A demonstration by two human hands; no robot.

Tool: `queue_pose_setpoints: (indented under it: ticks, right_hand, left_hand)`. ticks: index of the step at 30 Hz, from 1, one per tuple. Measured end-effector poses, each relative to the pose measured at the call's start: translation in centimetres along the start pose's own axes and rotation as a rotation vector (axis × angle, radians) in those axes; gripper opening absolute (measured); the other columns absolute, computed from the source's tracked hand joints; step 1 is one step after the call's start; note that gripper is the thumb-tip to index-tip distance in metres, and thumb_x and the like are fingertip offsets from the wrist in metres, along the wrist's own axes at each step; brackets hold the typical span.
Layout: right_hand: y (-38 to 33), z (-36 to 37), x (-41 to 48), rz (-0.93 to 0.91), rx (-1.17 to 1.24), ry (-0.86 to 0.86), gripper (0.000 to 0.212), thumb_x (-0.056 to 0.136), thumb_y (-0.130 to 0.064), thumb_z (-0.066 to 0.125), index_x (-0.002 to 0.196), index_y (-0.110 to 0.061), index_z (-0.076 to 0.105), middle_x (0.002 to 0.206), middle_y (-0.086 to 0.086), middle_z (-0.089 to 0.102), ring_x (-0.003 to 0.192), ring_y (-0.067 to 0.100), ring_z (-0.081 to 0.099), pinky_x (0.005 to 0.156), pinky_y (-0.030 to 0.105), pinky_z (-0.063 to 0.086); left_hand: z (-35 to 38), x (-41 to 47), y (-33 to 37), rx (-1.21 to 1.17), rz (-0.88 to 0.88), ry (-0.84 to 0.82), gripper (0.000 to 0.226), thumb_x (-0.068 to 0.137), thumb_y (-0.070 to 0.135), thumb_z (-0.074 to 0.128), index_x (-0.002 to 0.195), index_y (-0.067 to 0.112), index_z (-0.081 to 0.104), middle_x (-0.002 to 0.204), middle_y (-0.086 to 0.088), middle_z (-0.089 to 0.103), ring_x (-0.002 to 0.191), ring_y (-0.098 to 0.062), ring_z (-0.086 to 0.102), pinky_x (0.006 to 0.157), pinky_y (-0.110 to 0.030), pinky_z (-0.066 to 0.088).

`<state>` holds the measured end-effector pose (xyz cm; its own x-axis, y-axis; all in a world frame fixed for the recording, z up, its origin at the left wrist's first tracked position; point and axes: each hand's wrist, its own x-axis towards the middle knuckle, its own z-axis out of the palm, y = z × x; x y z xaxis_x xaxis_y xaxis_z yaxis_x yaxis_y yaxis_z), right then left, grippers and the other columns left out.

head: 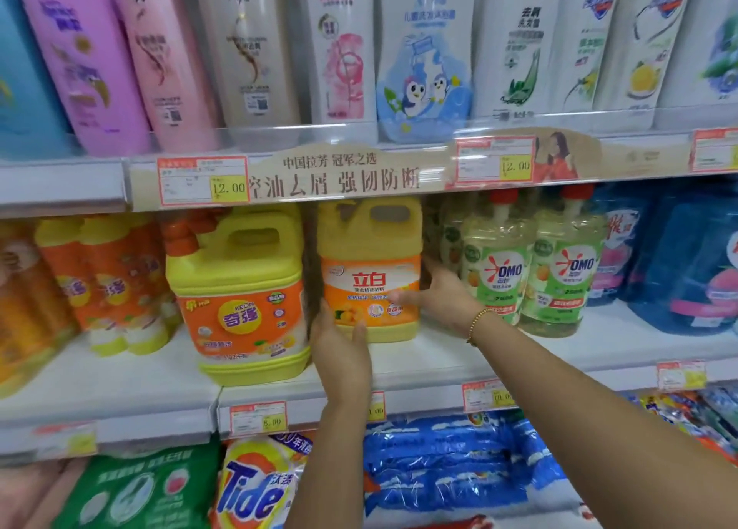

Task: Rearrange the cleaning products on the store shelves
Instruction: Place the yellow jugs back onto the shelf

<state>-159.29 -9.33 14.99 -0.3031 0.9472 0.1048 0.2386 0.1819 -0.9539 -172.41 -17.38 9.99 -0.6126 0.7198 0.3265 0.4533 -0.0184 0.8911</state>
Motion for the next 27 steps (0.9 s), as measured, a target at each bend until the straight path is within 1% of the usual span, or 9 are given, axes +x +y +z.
queue_pose_setpoints:
  ticks: [3,8,12,15,18,20,23,25,27]
  right_hand:
    - [-0.3,0.4,1.4,0.002,-0.011,-0.045,0.074,0.069,-0.019,0.084,0.133,-0.021,0.046,0.124,0.000,0.062,0.110,0.019,0.061,0.094,0.039,0.052]
    - [-0.7,1.1,3.4,-0.005,0.006,-0.137,0.073,0.070,-0.012,0.083,0.133,-0.020,0.047,0.126,0.002,0.062,0.114,0.021,0.059,0.097,0.044,0.050]
    - [-0.8,0.7,4.1,0.003,0.008,-0.180,0.076,0.071,-0.010,0.081,0.136,-0.017,0.042,0.129,0.001,0.059,0.116,0.021,0.057,0.092,0.037,0.051]
    - [-1.1,0.2,4.2,-0.009,-0.023,-0.186,0.074,0.072,-0.009,0.080,0.135,-0.016,0.042,0.127,0.002,0.059,0.108,0.017,0.057,0.088,0.033,0.050]
    - [-1.2,-0.2,4.3,-0.010,-0.029,-0.221,0.074,0.072,-0.010,0.081,0.135,-0.017,0.043,0.130,0.004,0.058,0.107,0.017,0.057,0.085,0.032,0.051]
    - [-1.1,-0.3,4.4,-0.012,-0.042,-0.234,0.073,0.072,-0.011,0.081,0.135,-0.018,0.044,0.131,0.004,0.058,0.109,0.018,0.057,0.087,0.033,0.051]
    - [-1.1,-0.6,4.0,0.007,-0.049,-0.245,0.073,0.071,-0.012,0.081,0.134,-0.018,0.044,0.130,0.005,0.058,0.116,0.023,0.056,0.094,0.040,0.051]
    - [-1.4,-0.7,3.4,0.014,-0.071,-0.243,0.072,0.072,-0.013,0.081,0.134,-0.018,0.044,0.132,0.006,0.057,0.118,0.025,0.055,0.097,0.043,0.049]
    - [-1.8,-0.5,2.5,-0.014,-0.159,-0.232,0.069,0.076,-0.017,0.078,0.136,-0.016,0.043,0.135,0.008,0.055,0.121,0.027,0.054,0.101,0.044,0.046]
  left_hand:
    - [0.2,-0.5,0.2,0.100,0.034,-0.011,0.063,0.089,0.005,0.062,0.146,0.012,0.036,0.144,-0.010,0.044,0.130,-0.025,0.045,0.106,-0.030,0.036]
    - [0.6,-0.8,0.6,0.128,-0.021,-0.080,0.063,0.094,0.011,0.056,0.150,0.009,0.027,0.152,-0.009,0.033,0.134,-0.022,0.039,0.105,-0.023,0.030]
    - [0.8,-0.9,0.8,0.138,-0.037,-0.085,0.064,0.093,0.011,0.058,0.150,0.009,0.027,0.153,-0.010,0.030,0.135,-0.024,0.038,0.107,-0.026,0.031]
    - [0.9,-1.1,0.9,0.126,-0.023,-0.069,0.064,0.091,0.009,0.061,0.147,0.008,0.031,0.152,-0.011,0.031,0.135,-0.025,0.038,0.106,-0.030,0.033]
    - [0.9,-1.4,1.0,0.128,-0.023,-0.068,0.063,0.091,0.008,0.061,0.147,0.008,0.032,0.152,-0.011,0.031,0.134,-0.025,0.039,0.105,-0.029,0.033]
    - [0.9,-1.5,1.0,0.138,-0.013,-0.059,0.063,0.090,0.007,0.061,0.147,0.007,0.032,0.151,-0.012,0.032,0.132,-0.025,0.040,0.104,-0.029,0.034]
    - [1.3,-2.1,1.1,0.154,-0.010,-0.034,0.060,0.089,0.007,0.063,0.143,0.007,0.037,0.148,-0.012,0.034,0.128,-0.028,0.045,0.101,-0.033,0.039]
    - [1.6,-2.7,1.3,0.156,-0.012,-0.032,0.059,0.089,0.008,0.063,0.143,0.007,0.037,0.150,-0.012,0.032,0.126,-0.031,0.047,0.100,-0.037,0.041]
    - [2.1,-3.4,1.5,0.184,-0.001,-0.043,0.061,0.090,0.010,0.062,0.144,0.006,0.035,0.154,-0.011,0.026,0.131,-0.031,0.043,0.103,-0.038,0.039]
